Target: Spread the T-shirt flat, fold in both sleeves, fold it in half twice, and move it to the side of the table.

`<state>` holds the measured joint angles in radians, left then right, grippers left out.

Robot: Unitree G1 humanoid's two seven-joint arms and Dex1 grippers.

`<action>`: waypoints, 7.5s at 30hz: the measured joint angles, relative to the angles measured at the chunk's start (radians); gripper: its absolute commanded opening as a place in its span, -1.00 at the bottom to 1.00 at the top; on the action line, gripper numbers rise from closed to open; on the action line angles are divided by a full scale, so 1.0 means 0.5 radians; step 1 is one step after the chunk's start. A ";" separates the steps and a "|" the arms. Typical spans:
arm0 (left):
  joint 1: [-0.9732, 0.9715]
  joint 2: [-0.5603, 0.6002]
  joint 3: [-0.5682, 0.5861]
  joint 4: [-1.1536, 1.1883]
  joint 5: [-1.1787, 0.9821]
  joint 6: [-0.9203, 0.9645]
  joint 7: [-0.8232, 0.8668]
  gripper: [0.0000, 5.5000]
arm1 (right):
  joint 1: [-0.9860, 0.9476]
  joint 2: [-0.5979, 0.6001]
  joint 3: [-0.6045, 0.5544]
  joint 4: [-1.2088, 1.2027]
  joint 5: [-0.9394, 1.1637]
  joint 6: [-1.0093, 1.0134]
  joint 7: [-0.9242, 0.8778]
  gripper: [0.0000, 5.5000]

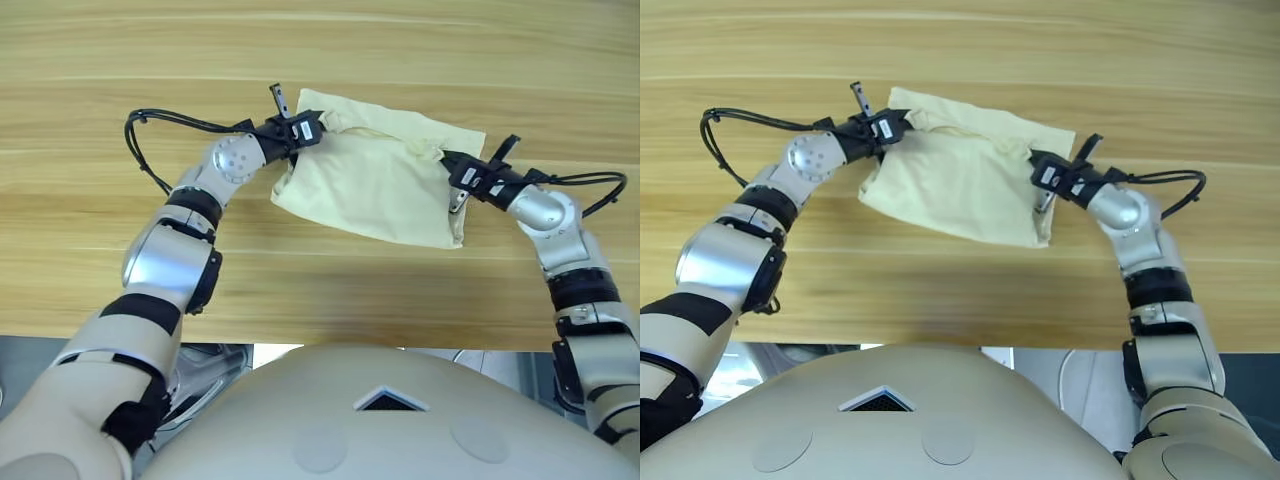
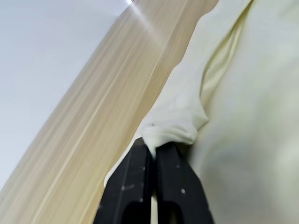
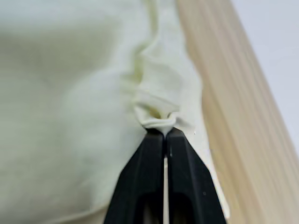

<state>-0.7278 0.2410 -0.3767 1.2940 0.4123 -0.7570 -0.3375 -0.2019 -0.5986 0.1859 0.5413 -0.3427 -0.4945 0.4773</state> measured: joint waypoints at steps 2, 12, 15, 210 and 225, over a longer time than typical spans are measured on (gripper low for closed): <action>0.000 -0.005 -0.011 0.001 0.012 0.001 0.013 -1.00 | -0.011 0.001 0.014 0.031 0.001 -0.015 -0.010 -1.00; -0.001 -0.008 -0.058 0.002 0.032 0.010 -0.039 -0.58 | 0.027 0.021 -0.001 0.022 0.184 0.033 0.030 -0.80; 0.021 -0.008 -0.001 0.012 -0.041 0.030 -0.142 -0.42 | 0.063 0.023 -0.051 -0.012 0.316 0.051 0.094 -0.63; 0.580 0.046 0.543 -0.862 -1.185 -0.451 -1.268 0.16 | -0.200 0.052 0.613 -0.716 -0.556 0.305 0.018 -0.22; 0.592 0.012 0.531 -0.875 -1.180 -0.463 -1.240 0.16 | 0.409 -0.505 -0.191 -1.087 -0.444 0.527 -0.062 -0.22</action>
<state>-0.4319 0.2470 -0.1114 0.8567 -0.1776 -0.9887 -0.9577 0.0027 -0.8513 0.0905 -0.0020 -0.5647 -0.2307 0.4462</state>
